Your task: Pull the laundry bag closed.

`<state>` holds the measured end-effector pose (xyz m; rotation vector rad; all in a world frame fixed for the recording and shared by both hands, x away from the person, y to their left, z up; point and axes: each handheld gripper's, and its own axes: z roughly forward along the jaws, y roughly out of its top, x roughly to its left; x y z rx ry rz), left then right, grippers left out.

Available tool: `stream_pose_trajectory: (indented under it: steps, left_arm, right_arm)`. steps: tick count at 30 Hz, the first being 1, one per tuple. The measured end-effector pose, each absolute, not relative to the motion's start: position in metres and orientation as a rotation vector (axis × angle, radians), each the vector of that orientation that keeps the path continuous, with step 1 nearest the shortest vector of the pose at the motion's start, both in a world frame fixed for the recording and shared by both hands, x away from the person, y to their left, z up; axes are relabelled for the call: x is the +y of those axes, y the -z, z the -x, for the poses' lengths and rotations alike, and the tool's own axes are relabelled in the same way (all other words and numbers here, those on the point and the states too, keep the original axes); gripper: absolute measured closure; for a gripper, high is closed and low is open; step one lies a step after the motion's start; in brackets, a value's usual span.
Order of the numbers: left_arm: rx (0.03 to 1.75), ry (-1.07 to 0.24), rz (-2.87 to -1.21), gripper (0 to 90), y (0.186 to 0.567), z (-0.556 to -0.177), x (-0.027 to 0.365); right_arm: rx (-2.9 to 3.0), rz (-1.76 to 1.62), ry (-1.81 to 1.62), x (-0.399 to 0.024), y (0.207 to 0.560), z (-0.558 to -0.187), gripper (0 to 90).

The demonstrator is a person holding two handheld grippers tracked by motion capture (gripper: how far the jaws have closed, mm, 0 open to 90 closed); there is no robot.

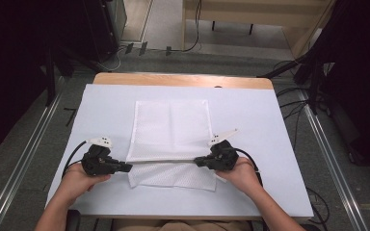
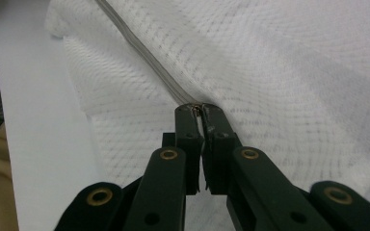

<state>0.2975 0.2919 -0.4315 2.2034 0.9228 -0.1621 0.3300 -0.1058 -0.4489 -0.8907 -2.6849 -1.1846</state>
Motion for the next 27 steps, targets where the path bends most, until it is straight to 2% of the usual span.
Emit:
stream_pose_trajectory:
  steps: [20, 27]
  left_arm:
    - [0.915, 0.199, -2.214, 87.7, 0.434, -0.298, 0.289]
    - [0.924, 0.18, -2.219, 87.2, 0.434, -0.299, 0.288]
  right_arm:
    - [-2.7, 0.96, 1.136, -0.147, 0.449, -0.329, 88.3]
    - [-2.689, 0.969, 1.146, -0.149, 0.449, -0.329, 88.1]
